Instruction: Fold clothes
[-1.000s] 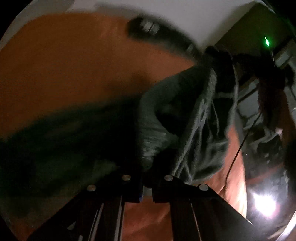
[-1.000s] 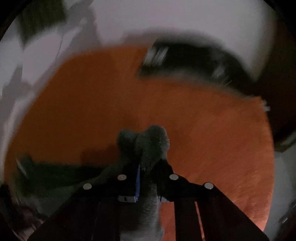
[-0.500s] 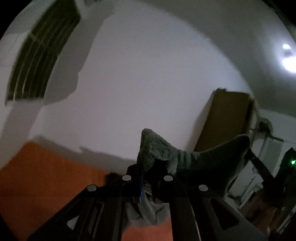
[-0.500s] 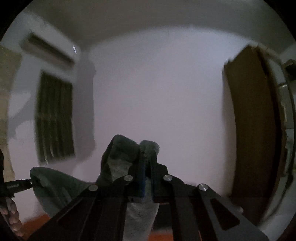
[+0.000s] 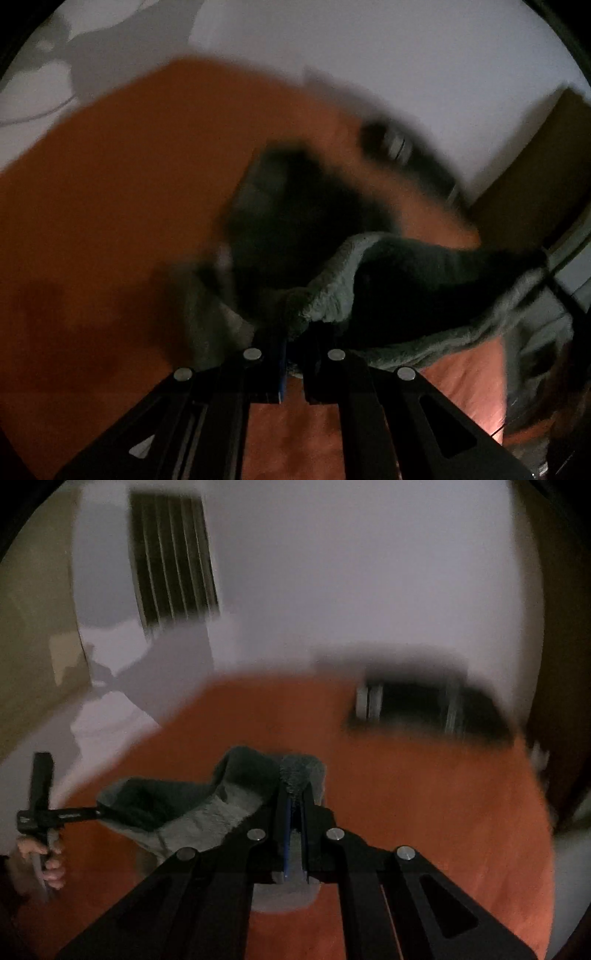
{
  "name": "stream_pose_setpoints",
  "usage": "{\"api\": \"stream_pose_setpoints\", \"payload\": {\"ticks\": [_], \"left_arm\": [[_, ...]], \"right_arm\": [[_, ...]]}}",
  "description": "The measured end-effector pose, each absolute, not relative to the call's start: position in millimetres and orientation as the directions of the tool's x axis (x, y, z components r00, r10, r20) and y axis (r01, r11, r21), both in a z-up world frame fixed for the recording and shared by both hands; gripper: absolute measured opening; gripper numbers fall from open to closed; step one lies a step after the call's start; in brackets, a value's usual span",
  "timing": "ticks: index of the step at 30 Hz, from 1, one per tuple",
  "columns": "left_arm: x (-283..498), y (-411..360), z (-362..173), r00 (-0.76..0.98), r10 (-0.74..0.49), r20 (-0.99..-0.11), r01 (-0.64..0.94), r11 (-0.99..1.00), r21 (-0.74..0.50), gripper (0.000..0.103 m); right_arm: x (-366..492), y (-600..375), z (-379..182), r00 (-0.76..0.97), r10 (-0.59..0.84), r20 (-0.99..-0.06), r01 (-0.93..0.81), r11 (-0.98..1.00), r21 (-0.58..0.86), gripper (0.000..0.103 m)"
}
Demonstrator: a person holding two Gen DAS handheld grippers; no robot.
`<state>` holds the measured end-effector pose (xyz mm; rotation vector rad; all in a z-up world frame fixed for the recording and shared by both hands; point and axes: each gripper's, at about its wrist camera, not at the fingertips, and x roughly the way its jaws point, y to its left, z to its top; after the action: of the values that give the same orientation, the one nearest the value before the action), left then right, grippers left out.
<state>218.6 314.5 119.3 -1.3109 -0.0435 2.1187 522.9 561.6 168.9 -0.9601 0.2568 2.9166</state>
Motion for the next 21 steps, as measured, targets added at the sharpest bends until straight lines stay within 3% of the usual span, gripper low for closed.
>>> {"api": "stream_pose_setpoints", "payload": {"ticks": [3,6,9,12,15,16,19,21], "left_arm": [[250,320,75,-0.261,0.511,-0.819,-0.542,-0.779,-0.313,0.006],[276,323,51,-0.21,0.508,-0.835,-0.589,-0.748,-0.307,0.007],[282,322,55,-0.12,0.564,-0.817,-0.657,-0.662,-0.36,0.014],[281,304,77,-0.198,0.591,-0.782,-0.683,-0.655,-0.322,0.019],[276,274,99,-0.233,0.632,-0.739,-0.665,-0.658,-0.352,0.033],[274,265,105,-0.247,0.639,-0.729,-0.656,-0.663,-0.359,0.038],[267,259,105,-0.295,0.587,-0.754,-0.663,-0.694,-0.281,0.039],[263,264,98,-0.299,0.549,-0.781,-0.667,-0.705,-0.24,0.039]], "right_arm": [[503,546,99,-0.704,0.004,-0.71,-0.093,-0.992,0.087,0.003],[501,548,60,-0.652,-0.044,-0.757,-0.11,-0.982,0.152,0.003],[510,547,57,-0.656,-0.049,-0.753,-0.117,-0.979,0.166,0.004],[513,547,68,-0.671,-0.053,-0.739,-0.107,-0.98,0.167,0.004],[515,555,56,-0.666,-0.069,-0.743,-0.111,-0.975,0.19,0.009],[515,559,52,-0.659,-0.074,-0.749,-0.113,-0.974,0.196,0.019],[521,561,51,-0.658,-0.055,-0.751,-0.125,-0.976,0.181,0.069],[520,563,51,-0.654,-0.063,-0.754,-0.127,-0.973,0.191,0.075]]}}
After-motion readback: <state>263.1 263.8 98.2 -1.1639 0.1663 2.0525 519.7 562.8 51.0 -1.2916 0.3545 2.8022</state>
